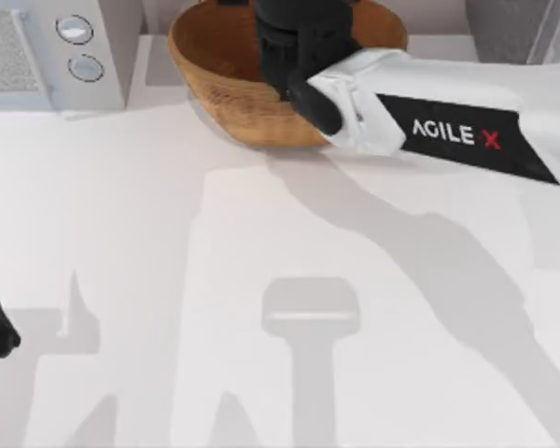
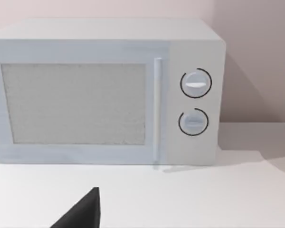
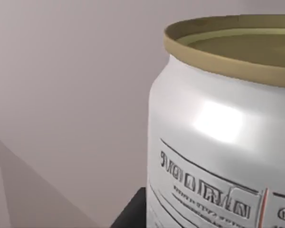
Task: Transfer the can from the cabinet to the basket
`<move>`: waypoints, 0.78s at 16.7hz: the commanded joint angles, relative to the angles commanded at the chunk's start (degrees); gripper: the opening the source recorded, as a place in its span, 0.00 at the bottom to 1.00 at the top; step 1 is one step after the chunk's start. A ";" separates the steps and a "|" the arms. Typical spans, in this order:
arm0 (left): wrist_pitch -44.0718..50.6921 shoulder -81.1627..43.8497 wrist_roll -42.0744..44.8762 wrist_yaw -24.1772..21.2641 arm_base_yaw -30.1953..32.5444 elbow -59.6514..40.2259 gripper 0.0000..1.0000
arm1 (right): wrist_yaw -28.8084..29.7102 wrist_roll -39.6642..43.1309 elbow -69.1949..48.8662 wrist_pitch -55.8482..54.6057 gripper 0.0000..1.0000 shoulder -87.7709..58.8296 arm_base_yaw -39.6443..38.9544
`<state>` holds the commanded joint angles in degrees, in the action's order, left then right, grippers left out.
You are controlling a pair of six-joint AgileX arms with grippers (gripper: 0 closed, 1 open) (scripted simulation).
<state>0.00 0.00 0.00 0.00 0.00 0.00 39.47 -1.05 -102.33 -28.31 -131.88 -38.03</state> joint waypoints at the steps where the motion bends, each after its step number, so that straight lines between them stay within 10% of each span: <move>1: 0.00 0.00 0.00 0.00 0.00 0.00 1.00 | -0.24 0.04 -1.22 0.19 0.00 -0.87 0.24; 8: 0.00 0.00 0.00 0.00 0.00 0.00 1.00 | -0.94 0.14 -4.70 0.75 0.00 -3.36 0.96; 13: 0.00 0.00 0.00 0.00 0.00 0.00 1.00 | -0.94 0.14 -4.70 0.75 0.38 -3.36 0.96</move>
<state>0.00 0.00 0.00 0.00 0.00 0.00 38.52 -0.91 -107.04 -27.56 -135.24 -37.07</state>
